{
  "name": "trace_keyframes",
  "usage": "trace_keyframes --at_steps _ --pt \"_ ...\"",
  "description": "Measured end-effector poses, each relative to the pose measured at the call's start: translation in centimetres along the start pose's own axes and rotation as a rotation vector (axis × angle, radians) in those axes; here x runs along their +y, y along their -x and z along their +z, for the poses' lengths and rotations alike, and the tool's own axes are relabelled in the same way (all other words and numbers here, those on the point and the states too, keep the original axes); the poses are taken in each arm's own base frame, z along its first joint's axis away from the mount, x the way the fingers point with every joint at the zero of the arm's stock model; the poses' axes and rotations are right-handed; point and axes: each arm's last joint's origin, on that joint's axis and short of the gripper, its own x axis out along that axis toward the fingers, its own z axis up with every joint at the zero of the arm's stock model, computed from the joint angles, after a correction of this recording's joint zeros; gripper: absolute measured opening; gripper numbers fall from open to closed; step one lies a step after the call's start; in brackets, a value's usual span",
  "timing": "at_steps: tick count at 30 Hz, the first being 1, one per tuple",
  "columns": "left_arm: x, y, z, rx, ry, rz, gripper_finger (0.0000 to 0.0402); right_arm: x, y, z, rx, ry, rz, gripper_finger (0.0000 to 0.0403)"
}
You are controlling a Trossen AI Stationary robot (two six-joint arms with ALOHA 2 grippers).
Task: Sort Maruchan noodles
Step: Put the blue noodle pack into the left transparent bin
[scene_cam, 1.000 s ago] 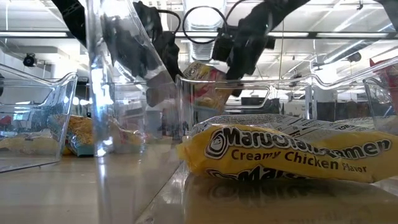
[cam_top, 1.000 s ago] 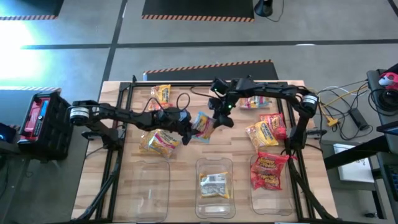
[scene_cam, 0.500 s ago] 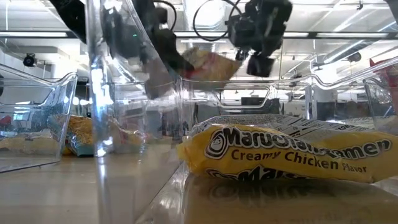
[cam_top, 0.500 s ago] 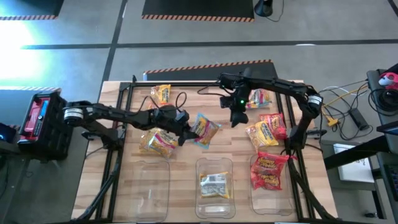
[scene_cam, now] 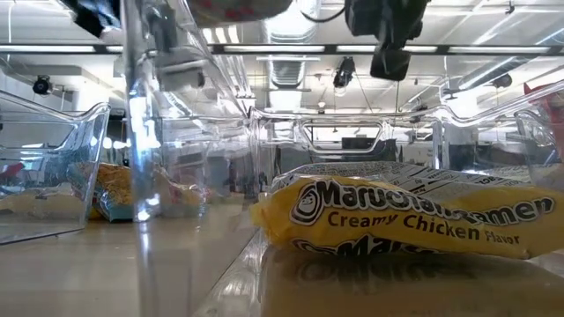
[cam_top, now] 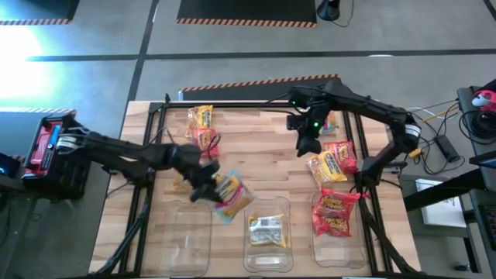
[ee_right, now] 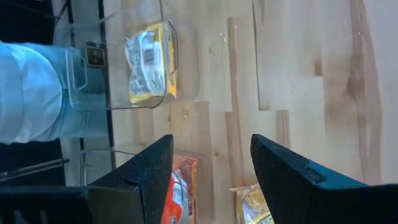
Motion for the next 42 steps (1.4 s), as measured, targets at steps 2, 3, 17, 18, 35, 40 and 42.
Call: trace_keyframes --at_steps 2,3,17,18,35,40,42 --pt "-1.2 0.3 -1.3 0.042 0.056 0.014 0.0085 0.4 0.4 -0.4 -0.014 0.011 -0.004 0.0203" --pt "-1.8 0.4 -1.9 0.054 0.085 0.021 0.0085 0.6 0.5 -0.6 -0.020 0.016 -0.005 0.0203" --pt "-6.8 0.8 -8.9 0.243 0.555 0.114 0.0085 0.3 -1.7 -5.4 -0.022 -0.034 -0.004 0.0203" --pt "-6.7 0.8 -9.1 0.254 0.568 0.130 0.0085 0.2 -2.0 -5.8 -0.019 -0.037 -0.002 0.0203" --pt "-5.5 1.9 -9.8 0.366 0.511 0.405 0.0084 -0.6 -4.0 -8.7 -0.100 -0.163 -0.011 0.0203" --pt "-7.1 4.4 -8.5 0.400 0.358 0.631 0.0084 -0.8 -3.7 -7.2 -0.217 -0.151 -0.020 0.0203" --pt "-7.6 5.0 -7.9 0.386 0.282 0.714 0.0084 -0.9 -3.5 -6.5 -0.279 -0.137 -0.020 0.0203"
